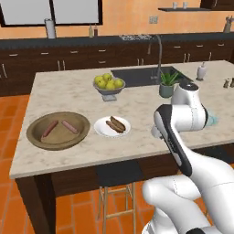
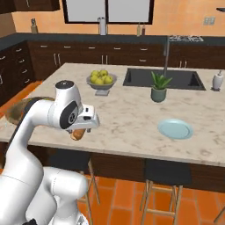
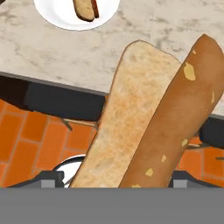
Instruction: Place one bun and one sausage from the bowl on each plate.
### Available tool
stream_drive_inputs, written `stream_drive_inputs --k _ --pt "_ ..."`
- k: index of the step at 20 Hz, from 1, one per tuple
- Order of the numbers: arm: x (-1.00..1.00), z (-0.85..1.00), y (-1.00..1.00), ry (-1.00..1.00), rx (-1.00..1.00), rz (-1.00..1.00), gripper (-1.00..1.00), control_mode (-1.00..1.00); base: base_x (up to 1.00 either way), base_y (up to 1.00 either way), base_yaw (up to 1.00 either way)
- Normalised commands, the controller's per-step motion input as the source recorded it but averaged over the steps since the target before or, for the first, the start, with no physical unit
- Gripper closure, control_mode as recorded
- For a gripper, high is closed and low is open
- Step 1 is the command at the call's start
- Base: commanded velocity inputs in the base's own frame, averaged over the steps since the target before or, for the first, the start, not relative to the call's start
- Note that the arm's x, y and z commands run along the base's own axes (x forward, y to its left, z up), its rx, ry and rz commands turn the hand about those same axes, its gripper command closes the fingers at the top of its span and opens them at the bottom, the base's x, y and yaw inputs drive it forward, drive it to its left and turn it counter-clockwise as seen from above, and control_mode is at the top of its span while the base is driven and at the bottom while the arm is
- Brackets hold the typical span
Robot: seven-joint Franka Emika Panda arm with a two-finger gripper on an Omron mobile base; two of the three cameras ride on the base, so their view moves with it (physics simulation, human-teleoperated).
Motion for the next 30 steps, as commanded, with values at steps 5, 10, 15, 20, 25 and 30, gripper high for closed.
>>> stream_drive_inputs --k 5,10,15,20,25,30 --pt "0.00 0.00 0.00 0.00 0.00 0.00 1.00 1.00 0.57 -1.00 0.00" --pt "0.00 0.00 0.00 0.00 0.00 0.00 1.00 1.00 0.21 -1.00 0.00" --pt "0.20 0.00 -0.34 0.01 0.03 0.00 1.00 -1.00 0.16 -0.56 0.00" --pt "0.87 0.00 -0.33 0.04 0.03 0.02 1.00 -1.00 0.00 0.00 0.00" --pt "1.00 -0.15 0.32 0.05 -0.02 0.01 1.00 -1.00 0.00 0.00 0.00" --pt "1.00 -0.66 0.32 0.20 -0.07 0.02 1.00 -1.00 0.00 0.00 0.00"
